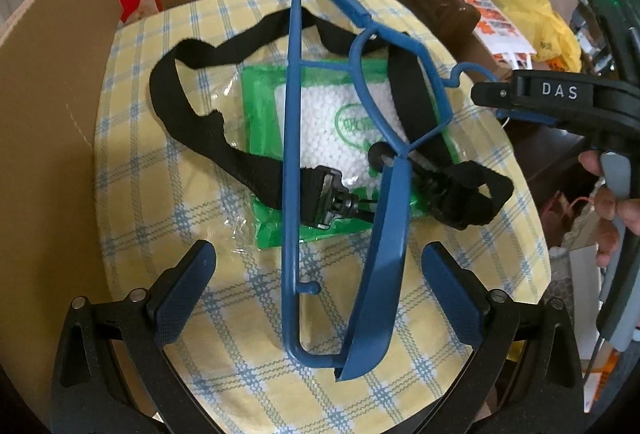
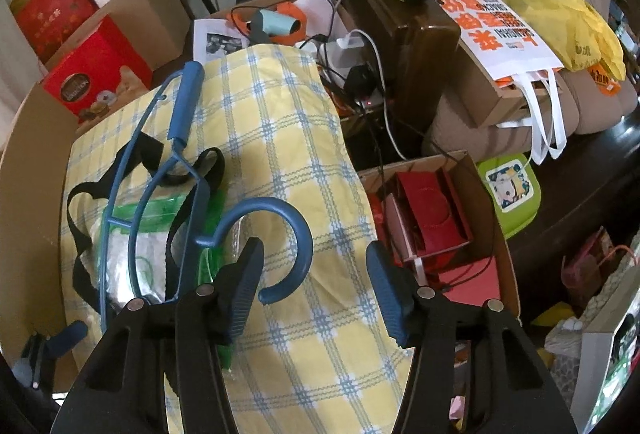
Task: Organize objects
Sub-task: 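Close the left tool on the blue hanger's bar and lift it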
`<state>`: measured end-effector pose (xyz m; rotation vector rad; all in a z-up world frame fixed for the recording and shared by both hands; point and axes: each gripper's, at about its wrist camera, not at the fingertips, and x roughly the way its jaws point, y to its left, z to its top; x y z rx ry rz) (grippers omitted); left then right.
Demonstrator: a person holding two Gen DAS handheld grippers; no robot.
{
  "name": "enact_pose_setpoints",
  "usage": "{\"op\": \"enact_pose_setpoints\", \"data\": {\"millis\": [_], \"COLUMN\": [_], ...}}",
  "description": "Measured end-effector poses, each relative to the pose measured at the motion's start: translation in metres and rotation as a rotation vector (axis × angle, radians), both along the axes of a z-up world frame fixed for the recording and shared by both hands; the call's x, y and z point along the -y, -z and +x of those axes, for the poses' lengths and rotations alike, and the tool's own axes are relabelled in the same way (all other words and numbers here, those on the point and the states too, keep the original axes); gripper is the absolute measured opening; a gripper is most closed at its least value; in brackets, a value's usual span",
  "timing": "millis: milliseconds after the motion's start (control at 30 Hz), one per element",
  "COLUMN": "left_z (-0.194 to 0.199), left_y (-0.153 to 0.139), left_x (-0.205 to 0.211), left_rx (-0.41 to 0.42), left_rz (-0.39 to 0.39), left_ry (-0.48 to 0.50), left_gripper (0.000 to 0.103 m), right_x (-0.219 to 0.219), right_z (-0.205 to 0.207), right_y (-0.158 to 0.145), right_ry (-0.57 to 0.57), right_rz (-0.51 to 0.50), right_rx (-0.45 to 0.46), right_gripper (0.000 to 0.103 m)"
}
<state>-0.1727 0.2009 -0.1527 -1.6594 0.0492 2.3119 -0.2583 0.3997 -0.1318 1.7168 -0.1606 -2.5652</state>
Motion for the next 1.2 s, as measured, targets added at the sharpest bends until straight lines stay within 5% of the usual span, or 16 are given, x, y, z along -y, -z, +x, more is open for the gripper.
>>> {"op": "enact_pose_setpoints", "data": {"millis": [267,500,1200], "left_z": [0.005,0.006,0.028], "left_y": [0.004,-0.004,-0.071], "left_x": [-0.005,0.001,0.021], "left_rx": [-0.027,-0.023,-0.166], "left_rz": [-0.062,-0.030,0.068], "left_ry": [0.009,-0.002,-0.020], "left_gripper": [0.085,0.057,0.053], "right_x": [0.003,0.011,0.031], "right_z": [-0.002,0.005,0.024], "right_y": [0.012,0.004,-0.078], "right_ry": [-0.007,-0.030,-0.083], "right_rz": [-0.062,-0.094,-0.100], "right_rx": [0.026,-0.020,-0.208], "right_gripper": [0.024,0.023,0.023]}}
